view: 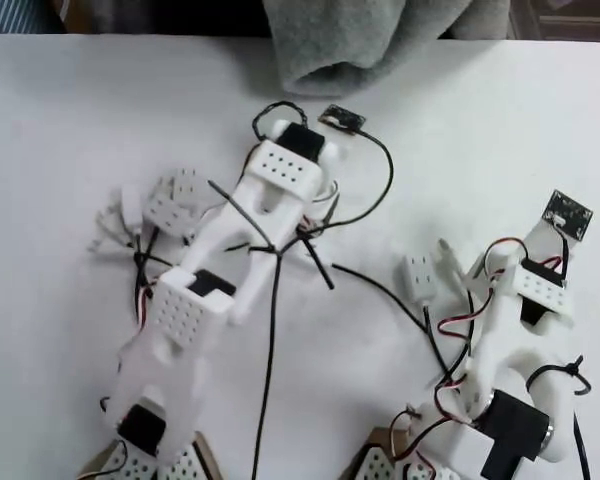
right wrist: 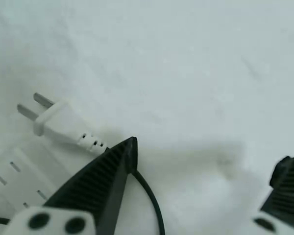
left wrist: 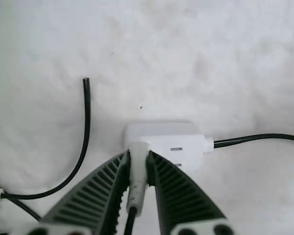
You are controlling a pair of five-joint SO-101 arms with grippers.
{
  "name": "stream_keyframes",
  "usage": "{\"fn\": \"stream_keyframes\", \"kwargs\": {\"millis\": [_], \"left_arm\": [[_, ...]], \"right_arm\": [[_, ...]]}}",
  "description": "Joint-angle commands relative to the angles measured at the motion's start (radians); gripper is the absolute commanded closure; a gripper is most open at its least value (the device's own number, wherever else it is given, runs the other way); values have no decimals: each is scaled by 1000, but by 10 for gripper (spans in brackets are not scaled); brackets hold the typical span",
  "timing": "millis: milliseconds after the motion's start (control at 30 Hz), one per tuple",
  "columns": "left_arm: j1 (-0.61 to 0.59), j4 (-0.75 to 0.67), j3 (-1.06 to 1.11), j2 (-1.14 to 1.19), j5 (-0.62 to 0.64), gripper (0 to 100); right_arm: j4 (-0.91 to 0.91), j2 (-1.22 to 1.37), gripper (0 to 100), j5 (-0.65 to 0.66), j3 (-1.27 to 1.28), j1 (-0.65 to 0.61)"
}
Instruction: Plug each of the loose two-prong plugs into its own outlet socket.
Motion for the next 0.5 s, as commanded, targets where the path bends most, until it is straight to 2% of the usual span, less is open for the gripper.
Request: {"fn": "stream_keyframes", "kwargs": {"millis": [0, 300, 367, 467], "left_arm": [[-8, 2, -12, 22, -2, 976], [-7, 8, -15, 67, -3, 973], [-8, 15, -14, 27, -3, 931], [-8, 41, -14, -51, 0, 804]], "right_arm": [[-13, -31, 584, -9, -3, -8], [-13, -31, 584, -5, -3, -8], [-13, -31, 584, -3, -3, -8], [-13, -31, 584, -3, -3, -8]]}}
